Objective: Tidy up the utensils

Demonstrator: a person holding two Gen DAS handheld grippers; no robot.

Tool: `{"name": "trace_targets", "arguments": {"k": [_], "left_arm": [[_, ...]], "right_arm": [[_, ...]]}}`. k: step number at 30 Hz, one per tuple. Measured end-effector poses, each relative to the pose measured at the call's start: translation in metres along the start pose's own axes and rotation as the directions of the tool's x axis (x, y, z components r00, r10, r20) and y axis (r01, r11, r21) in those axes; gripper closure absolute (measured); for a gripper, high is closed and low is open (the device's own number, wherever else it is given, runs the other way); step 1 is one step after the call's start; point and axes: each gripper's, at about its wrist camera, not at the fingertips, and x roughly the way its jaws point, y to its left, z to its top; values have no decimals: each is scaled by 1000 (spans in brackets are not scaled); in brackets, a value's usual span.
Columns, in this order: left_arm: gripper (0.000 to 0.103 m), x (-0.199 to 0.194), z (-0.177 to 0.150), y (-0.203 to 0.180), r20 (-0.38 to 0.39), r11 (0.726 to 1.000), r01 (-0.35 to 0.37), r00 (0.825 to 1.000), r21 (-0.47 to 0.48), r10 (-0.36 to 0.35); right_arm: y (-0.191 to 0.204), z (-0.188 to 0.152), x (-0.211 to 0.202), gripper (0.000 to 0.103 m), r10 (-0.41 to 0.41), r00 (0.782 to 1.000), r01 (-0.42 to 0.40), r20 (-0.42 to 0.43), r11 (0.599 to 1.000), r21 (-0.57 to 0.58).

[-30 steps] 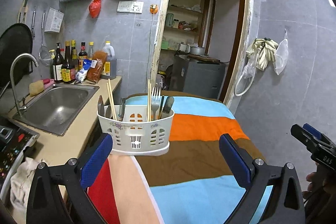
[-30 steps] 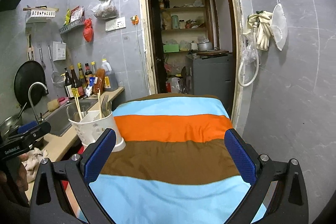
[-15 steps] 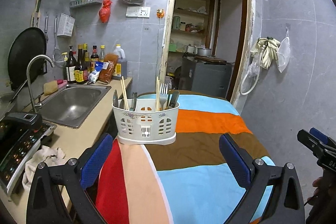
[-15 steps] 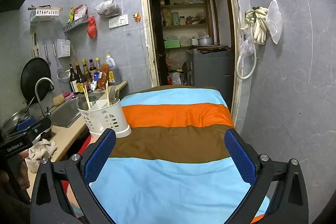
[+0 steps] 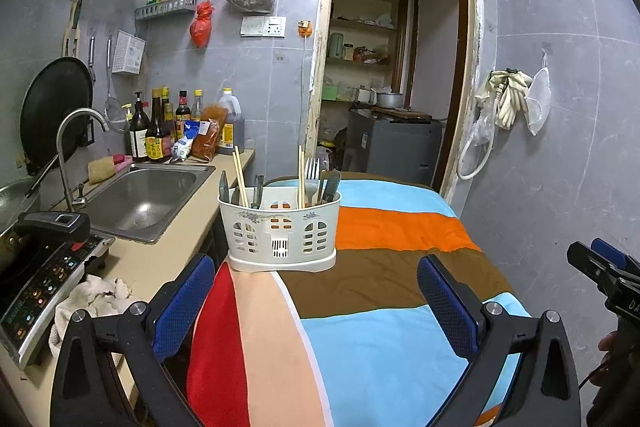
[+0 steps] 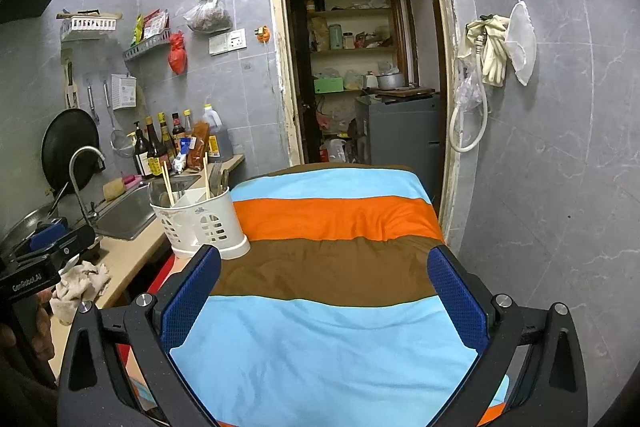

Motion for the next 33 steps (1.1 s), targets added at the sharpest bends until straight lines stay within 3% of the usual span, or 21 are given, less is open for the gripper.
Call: {"name": "trace_targets", "arguments": {"k": [33], "left_arm": [[1, 2, 0, -5, -4, 1000, 2, 1000, 7, -2]], "right_arm": [[-3, 4, 2, 2, 1, 1000, -1, -2, 1000, -2]]}}
